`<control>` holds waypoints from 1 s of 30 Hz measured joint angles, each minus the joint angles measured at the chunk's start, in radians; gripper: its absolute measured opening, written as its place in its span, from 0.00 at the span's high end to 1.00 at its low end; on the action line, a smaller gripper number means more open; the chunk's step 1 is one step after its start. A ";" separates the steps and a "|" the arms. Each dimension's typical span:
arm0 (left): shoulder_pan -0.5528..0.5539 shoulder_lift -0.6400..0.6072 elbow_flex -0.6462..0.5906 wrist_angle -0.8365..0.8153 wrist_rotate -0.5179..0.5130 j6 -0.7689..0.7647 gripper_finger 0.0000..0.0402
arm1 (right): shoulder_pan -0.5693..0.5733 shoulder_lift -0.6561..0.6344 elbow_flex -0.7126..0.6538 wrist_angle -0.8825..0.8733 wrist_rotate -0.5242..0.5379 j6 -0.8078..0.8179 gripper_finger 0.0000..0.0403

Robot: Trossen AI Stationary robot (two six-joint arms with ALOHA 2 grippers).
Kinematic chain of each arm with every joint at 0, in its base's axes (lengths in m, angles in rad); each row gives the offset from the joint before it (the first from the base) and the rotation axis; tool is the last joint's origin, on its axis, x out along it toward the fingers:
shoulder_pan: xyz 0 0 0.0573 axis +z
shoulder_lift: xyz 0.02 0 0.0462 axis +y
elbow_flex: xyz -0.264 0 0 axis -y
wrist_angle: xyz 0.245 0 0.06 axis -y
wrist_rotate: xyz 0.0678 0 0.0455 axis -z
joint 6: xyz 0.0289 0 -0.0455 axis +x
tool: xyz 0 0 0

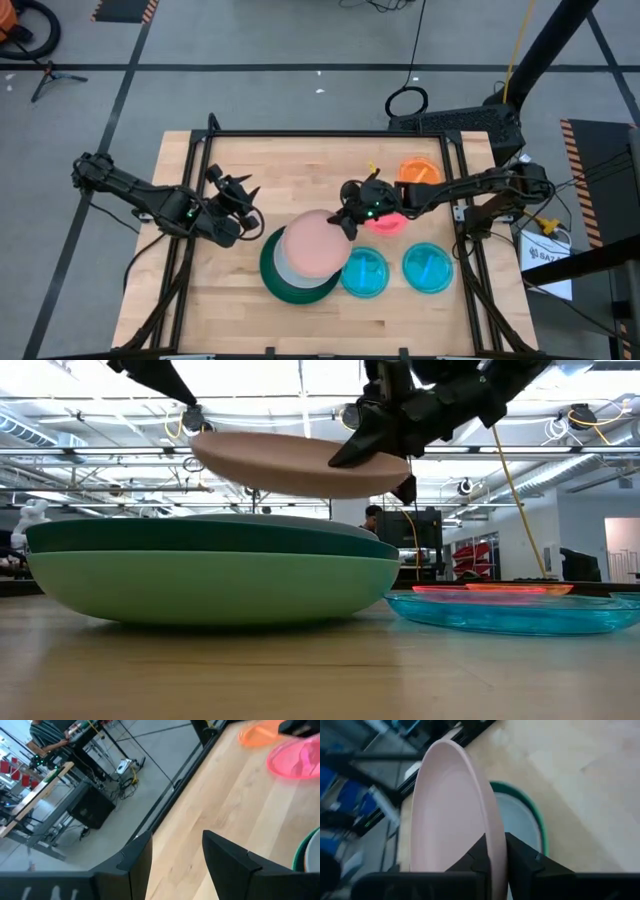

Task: Stack plastic plates
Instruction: Stack the light pink plate on top of the light blue plate, then stack the pink plate on the light pink plate

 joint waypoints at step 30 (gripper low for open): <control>-0.170 0.002 0.000 -0.020 -0.099 -0.121 0.55 | 0.096 -0.003 0.000 0.015 0.288 0.083 0.55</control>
